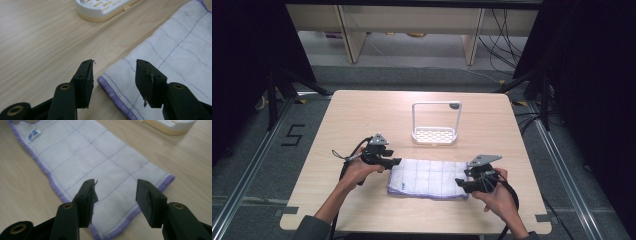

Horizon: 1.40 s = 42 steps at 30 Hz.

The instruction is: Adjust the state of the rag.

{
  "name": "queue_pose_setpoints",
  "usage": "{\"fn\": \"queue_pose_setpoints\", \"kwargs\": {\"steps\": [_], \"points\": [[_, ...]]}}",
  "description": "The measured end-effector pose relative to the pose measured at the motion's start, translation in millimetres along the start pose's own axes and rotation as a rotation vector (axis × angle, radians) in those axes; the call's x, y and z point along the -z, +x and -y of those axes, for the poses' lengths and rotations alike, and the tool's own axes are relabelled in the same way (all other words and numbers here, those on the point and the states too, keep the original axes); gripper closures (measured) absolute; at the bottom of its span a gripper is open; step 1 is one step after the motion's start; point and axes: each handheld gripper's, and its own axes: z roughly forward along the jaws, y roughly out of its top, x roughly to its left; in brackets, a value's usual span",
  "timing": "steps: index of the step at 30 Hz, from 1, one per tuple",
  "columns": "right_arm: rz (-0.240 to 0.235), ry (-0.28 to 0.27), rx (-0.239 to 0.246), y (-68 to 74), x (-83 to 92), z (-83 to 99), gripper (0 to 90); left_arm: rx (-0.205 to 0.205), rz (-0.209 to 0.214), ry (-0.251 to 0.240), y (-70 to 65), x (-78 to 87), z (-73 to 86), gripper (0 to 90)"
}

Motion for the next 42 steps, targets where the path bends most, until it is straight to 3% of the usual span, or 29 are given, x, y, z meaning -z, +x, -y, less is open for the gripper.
{"fn": "queue_pose_setpoints", "kwargs": {"steps": [3,5,6,7,11,13,17,18,19,20,25,26,31,37,39,40,42], "points": [[-0.013,-0.002,0.012,8.9,-0.6,2.5,51.6,-0.011,0.007,0.016,-0.1,-4.7,-3.0,49.4],[-0.029,0.005,0.046,16.9,-4.1,4.0,52.3,-0.013,0.007,0.023,-0.5,-8.9,-5.4,49.1],[-0.042,0.015,0.028,21.5,-5.1,4.4,52.8,-0.019,0.004,0.023,-1.0,-10.2,-6.3,49.0],[-0.027,0.013,0.054,22.9,-7.9,4.9,52.9,-0.022,0.004,0.022,-2.0,-11.6,-6.4,49.0],[-0.043,0.046,0.056,25.8,-15.2,9.4,60.0,-0.047,0.025,0.054,-2.8,-17.3,-4.7,52.2],[-0.037,0.060,0.053,25.2,-17.3,11.8,65.4,-0.060,0.034,0.059,-1.6,-18.0,-4.0,56.6],[-0.009,0.091,0.060,23.1,-19.1,14.8,75.6,-0.098,0.045,0.068,-1.2,-18.0,-2.1,74.4],[-0.011,0.096,0.068,21.4,-20.0,16.3,80.3,-0.099,0.051,0.073,-3.2,-17.5,-1.3,74.4],[-0.006,0.098,0.092,18.6,-24.2,19.7,84.8,-0.115,0.062,0.079,-5.6,-17.5,-0.3,81.7],[-0.011,0.125,0.088,18.5,-24.1,19.8,85.6,-0.133,0.060,0.087,-6.0,-17.6,0.1,82.5],[-0.010,0.125,0.096,18.4,-25.6,19.3,88.8,-0.128,0.052,0.096,-9.6,-15.6,4.1,85.1],[-0.014,0.125,0.099,18.0,-25.8,19.2,89.1,-0.151,0.054,0.097,-9.5,-14.3,4.9,85.2],[-0.016,0.130,0.102,15.7,-26.6,17.4,90.0,-0.159,0.046,0.100,-15.0,-6.2,10.2,85.6],[-0.003,0.141,0.092,9.2,-29.0,13.0,90.0,-0.162,0.049,0.097,-31.1,9.1,30.7,85.7],[-0.005,0.146,0.072,3.5,-31.8,8.7,90.0,-0.181,0.050,0.099,-41.0,16.5,39.6,85.6],[-0.004,0.141,0.085,0.9,-33.2,7.4,90.0,-0.189,0.051,0.099,-44.2,18.8,42.0,85.6],[-0.003,0.144,0.073,-3.2,-36.4,2.8,90.0,-0.184,0.051,0.095,-52.3,23.0,47.8,85.6]]}}
